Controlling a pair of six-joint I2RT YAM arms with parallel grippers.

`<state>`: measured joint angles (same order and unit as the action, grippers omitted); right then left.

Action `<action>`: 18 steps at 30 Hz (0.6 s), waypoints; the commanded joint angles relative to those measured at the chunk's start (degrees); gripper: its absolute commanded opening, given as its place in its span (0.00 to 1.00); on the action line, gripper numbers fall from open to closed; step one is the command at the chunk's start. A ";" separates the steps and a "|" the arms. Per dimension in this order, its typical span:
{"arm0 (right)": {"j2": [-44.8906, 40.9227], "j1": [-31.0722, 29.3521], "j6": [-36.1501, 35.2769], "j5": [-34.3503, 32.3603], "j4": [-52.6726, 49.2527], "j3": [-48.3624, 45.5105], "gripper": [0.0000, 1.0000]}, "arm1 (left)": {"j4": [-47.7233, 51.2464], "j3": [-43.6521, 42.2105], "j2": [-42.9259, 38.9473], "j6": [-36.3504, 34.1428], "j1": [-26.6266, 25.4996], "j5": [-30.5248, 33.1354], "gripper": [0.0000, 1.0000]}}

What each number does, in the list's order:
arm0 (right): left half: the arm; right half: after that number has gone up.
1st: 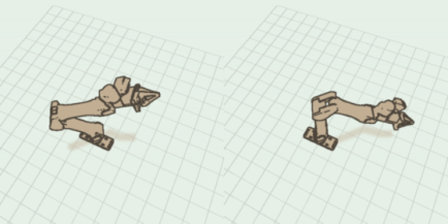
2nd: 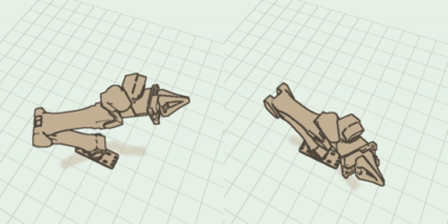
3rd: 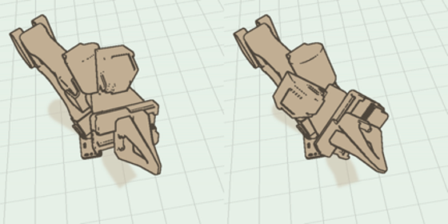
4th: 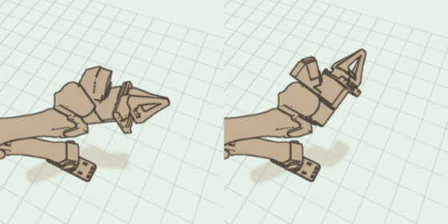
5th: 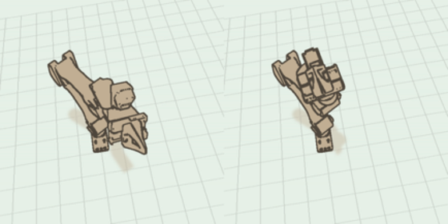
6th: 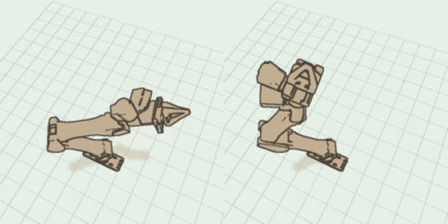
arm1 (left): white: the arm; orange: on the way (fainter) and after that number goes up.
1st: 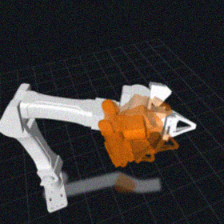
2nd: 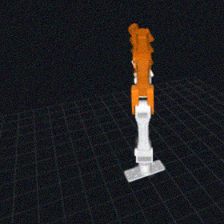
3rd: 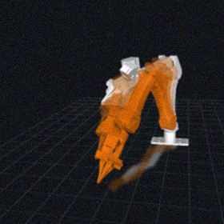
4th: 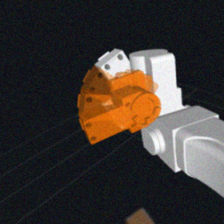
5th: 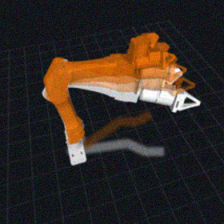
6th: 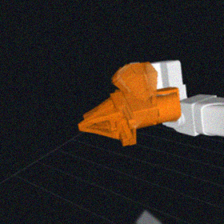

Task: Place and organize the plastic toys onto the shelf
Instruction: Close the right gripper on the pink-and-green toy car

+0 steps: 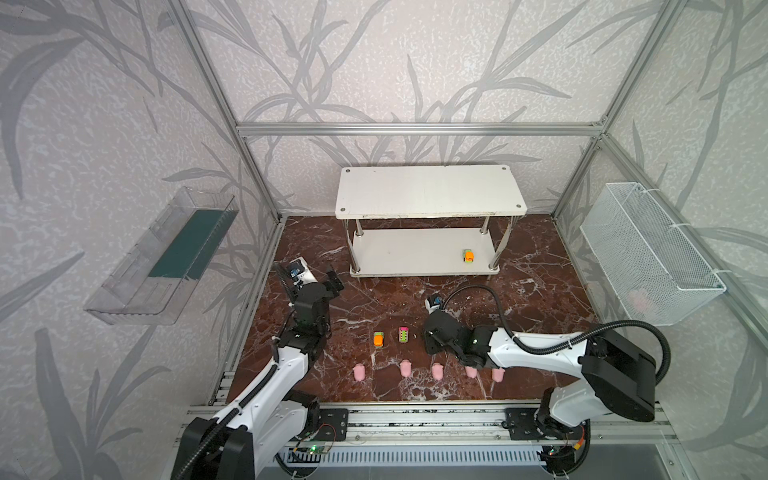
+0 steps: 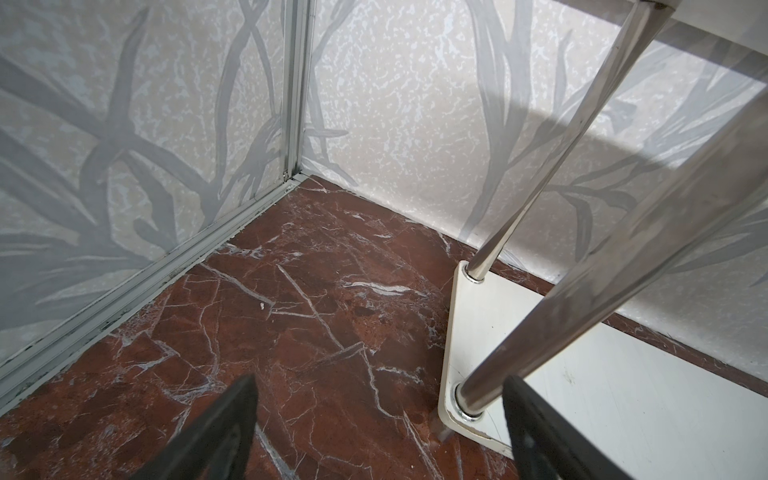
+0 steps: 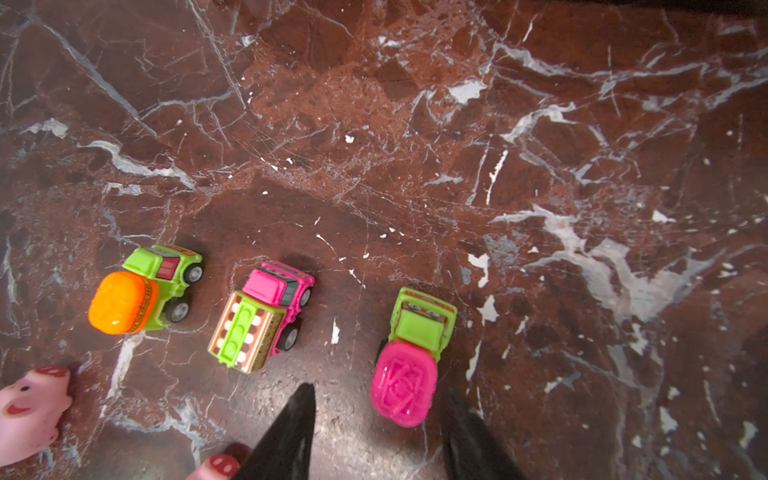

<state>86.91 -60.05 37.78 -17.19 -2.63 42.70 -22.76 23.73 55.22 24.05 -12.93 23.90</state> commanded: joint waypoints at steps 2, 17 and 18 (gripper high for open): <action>3.00 -0.31 0.44 -1.70 -1.06 1.44 0.50 | -1.14 -0.61 0.28 0.56 -0.17 0.08 0.90; 5.71 -0.31 1.07 -3.77 -1.48 2.59 0.38 | -1.67 -0.92 0.06 -0.06 -0.17 0.15 0.90; 5.72 -0.37 1.15 -3.90 -1.53 2.57 0.36 | -1.71 -0.99 0.06 -0.08 -0.17 0.09 0.90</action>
<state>92.23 -60.07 38.13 -19.46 -3.07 43.99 -23.18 23.73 55.33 23.99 -12.93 23.86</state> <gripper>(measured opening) 0.370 0.896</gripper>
